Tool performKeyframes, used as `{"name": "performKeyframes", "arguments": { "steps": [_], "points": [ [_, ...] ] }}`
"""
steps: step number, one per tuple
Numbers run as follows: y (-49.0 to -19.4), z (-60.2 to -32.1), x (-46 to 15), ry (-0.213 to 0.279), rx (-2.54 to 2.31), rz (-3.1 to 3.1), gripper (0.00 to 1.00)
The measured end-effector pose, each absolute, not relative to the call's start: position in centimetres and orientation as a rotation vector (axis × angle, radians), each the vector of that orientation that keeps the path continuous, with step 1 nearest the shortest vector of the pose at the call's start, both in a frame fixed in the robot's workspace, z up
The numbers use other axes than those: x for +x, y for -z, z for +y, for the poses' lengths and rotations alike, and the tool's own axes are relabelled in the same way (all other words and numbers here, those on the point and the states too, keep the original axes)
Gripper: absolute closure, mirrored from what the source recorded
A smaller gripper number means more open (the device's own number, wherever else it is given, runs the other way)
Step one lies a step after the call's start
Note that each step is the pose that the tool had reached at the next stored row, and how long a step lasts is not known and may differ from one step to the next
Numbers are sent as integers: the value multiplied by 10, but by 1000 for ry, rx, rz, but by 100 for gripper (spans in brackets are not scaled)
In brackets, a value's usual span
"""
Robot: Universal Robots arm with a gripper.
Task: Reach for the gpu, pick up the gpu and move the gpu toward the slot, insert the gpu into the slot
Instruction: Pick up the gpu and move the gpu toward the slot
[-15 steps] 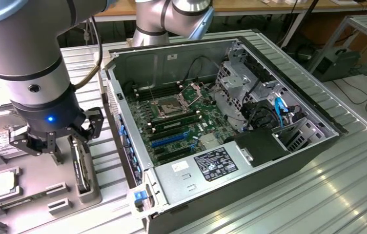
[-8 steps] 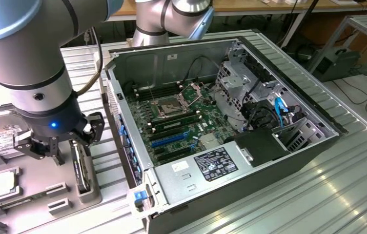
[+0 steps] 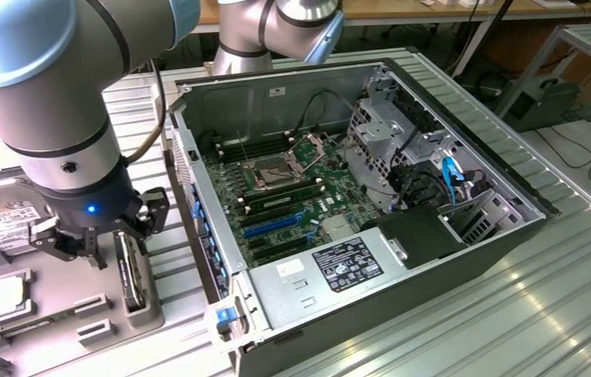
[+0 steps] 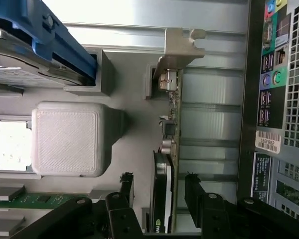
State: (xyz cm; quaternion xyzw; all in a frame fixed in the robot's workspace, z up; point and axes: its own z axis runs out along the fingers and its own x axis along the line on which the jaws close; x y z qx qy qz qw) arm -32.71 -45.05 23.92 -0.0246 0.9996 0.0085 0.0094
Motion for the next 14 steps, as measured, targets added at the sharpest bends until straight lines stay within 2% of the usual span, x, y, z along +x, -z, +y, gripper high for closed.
{"name": "performKeyframes", "arguments": {
  "steps": [14],
  "points": [
    [-229, -451, -327, -25, -77, 3122, 46]
  ]
}}
